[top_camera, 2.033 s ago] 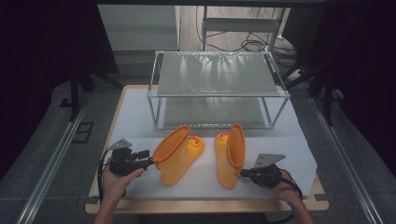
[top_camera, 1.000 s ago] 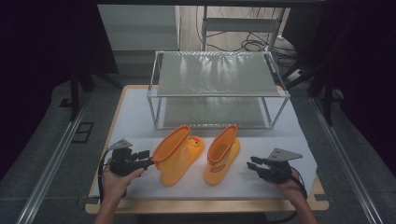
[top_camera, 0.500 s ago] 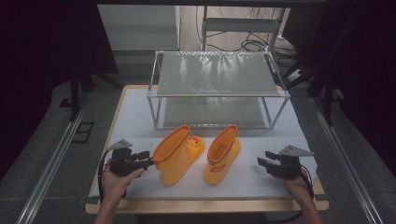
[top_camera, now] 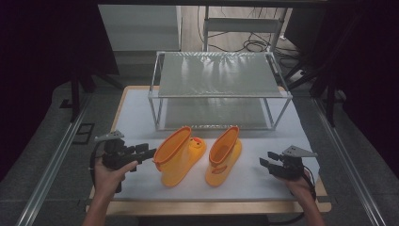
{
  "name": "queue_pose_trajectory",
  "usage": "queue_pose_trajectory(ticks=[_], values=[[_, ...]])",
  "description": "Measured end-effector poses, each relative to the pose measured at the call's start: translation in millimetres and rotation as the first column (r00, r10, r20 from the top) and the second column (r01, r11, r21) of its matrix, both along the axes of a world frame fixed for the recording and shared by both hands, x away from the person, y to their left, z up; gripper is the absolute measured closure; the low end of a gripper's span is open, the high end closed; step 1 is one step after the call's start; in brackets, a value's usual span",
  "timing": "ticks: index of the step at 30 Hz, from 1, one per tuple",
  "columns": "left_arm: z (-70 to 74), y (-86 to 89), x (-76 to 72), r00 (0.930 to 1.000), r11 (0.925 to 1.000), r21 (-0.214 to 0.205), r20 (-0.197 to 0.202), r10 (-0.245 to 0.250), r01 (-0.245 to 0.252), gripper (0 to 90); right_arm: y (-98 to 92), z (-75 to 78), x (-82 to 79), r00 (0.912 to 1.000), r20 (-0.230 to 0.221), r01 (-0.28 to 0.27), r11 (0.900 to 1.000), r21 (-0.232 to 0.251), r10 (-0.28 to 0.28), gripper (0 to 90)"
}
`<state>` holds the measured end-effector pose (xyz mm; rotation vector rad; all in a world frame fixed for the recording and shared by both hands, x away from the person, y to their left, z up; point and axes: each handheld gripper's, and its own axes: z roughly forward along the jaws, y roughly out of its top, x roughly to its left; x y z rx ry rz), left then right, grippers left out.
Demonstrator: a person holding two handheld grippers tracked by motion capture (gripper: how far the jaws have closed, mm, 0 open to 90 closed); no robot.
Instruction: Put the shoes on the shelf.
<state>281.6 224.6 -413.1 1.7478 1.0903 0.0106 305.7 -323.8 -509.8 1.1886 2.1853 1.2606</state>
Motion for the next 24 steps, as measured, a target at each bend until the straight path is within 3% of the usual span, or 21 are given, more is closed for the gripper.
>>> queue_pose_trajectory(ticks=[6, 14, 24], values=[[27.7, -4.1, 6.8, 0.9979, 0.9979, -0.004, -0.002, -0.064, 0.064, 42.5, 2.9, -1.4, 0.4, 1.0000, -0.005, -0.004, 0.9998, -0.020, 0.004, 48.0], [60.0, -24.6, 15.1, 0.9881, 0.9881, 0.004, -0.012, -0.154, 0.154, 42.7, 0.7, -1.4, 0.8, 0.9994, -0.009, 0.032, 0.9993, -0.021, -0.032, 47.9], [86.7, -46.7, 25.5, 0.9766, 0.9765, 0.022, -0.019, -0.214, 0.215, 42.6, 1.7, -3.8, 1.5, 0.9992, -0.018, 0.036, 0.9989, -0.028, -0.037, 48.0]])
